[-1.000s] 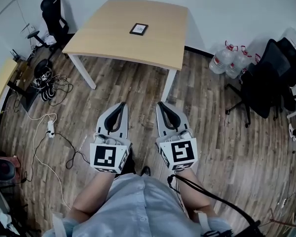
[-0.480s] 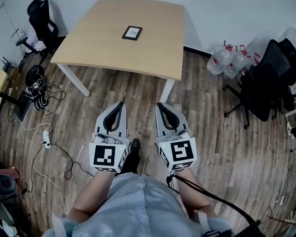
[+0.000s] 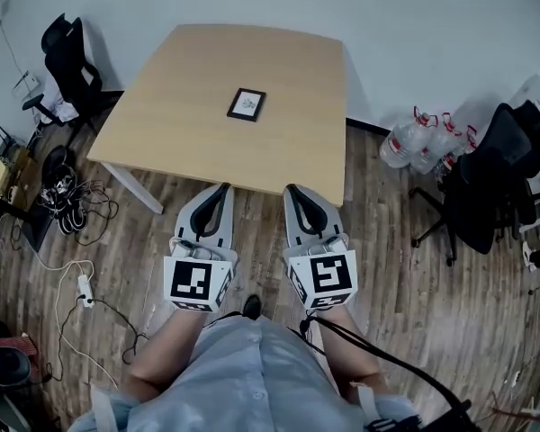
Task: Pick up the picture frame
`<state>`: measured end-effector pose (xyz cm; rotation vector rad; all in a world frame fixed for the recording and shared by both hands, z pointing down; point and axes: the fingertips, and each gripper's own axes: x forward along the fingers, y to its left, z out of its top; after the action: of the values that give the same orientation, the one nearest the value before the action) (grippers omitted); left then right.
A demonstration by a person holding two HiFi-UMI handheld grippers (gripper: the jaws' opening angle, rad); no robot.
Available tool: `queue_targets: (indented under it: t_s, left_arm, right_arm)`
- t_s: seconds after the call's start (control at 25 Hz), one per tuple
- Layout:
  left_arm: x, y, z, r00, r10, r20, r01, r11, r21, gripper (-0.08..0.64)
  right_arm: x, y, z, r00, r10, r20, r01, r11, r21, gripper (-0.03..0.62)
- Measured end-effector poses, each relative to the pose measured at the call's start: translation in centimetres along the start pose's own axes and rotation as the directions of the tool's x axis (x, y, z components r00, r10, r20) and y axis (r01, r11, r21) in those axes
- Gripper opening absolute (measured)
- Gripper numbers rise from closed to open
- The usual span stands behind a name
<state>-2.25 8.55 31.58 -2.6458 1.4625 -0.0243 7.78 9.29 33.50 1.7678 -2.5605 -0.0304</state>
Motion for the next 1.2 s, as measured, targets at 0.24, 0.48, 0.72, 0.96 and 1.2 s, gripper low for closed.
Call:
queue_targets:
  t_s: [0.24, 0.48, 0.72, 0.96, 1.2]
  left_arm:
    - [2.8, 1.8, -0.6, 1.000, -0.001, -0.020, 0.002, 1.000, 0.005, 0.002]
    - [4.8, 2.9, -2.9, 0.998, -0.004, -0.069, 0.003, 1.000, -0.017, 0.002]
    - [7.5, 4.6, -3.9, 0.996, 0.006, -0.087, -0.007, 1.000, -0.019, 0.002]
    - [12.1, 6.4, -5.1, 0.995, 0.020, -0.098, -0.022, 1.000, -0.023, 0.002]
    - [17.8, 9.2, -5.2, 0.994, 0.045, -0.103, -0.048, 0.999, -0.020, 0.002]
  right_arm:
    - [2.9, -1.5, -0.8, 1.000, -0.010, -0.023, 0.011, 1.000, 0.016, 0.003]
    - [5.1, -2.2, -2.6, 0.998, -0.009, -0.065, 0.011, 0.999, 0.038, 0.003]
    - [8.1, -3.6, -3.2, 0.997, -0.008, -0.077, 0.012, 0.999, 0.051, 0.003]
    - [12.8, -5.9, -4.4, 0.995, 0.011, -0.094, -0.005, 0.998, 0.061, 0.003]
    - [18.9, -8.7, -4.3, 0.993, 0.048, -0.108, -0.041, 0.997, 0.064, 0.003]
